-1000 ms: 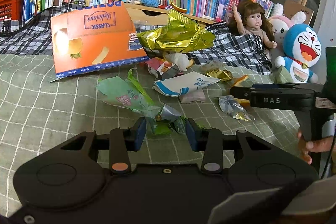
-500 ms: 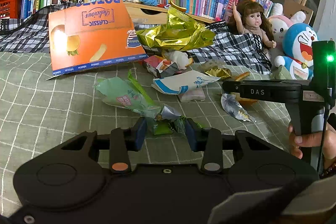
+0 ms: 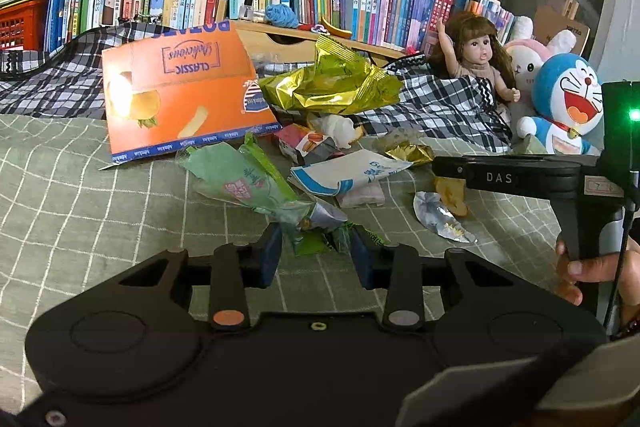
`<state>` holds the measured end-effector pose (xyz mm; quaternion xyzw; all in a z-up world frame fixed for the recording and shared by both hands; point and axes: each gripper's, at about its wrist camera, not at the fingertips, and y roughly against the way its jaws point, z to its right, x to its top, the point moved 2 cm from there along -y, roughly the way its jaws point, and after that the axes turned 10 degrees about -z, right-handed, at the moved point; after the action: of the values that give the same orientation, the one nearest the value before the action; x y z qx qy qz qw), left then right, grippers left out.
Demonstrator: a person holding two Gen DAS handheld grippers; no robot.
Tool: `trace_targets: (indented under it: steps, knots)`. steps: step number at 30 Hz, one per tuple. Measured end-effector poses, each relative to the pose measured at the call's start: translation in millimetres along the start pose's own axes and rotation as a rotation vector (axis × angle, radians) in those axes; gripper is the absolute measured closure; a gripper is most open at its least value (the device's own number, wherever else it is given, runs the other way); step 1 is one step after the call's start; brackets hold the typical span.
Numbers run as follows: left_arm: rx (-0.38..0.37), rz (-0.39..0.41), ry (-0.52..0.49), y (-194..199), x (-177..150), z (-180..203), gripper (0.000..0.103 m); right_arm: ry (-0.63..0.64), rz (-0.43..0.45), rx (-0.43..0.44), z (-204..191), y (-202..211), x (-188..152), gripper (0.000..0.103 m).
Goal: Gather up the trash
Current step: 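Lift the green wrapper with the left gripper while the right lifts the orange peel, then carry the wrapper and orange peel toward the bed edge with both grippers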
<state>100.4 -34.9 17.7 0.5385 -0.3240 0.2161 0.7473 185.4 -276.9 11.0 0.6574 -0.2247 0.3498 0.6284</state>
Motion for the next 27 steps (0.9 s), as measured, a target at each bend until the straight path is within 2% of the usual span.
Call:
trace_targets:
  steps: [11,27]
  knots:
    - [0.002,0.018,0.01,17,0,-5,0.068,-0.012,0.012,-0.011,0,12,0,0.061]
    - [0.008,0.061,-0.008,56,-1,1,0.068,0.025,0.068,0.014,-17,56,1,0.061]
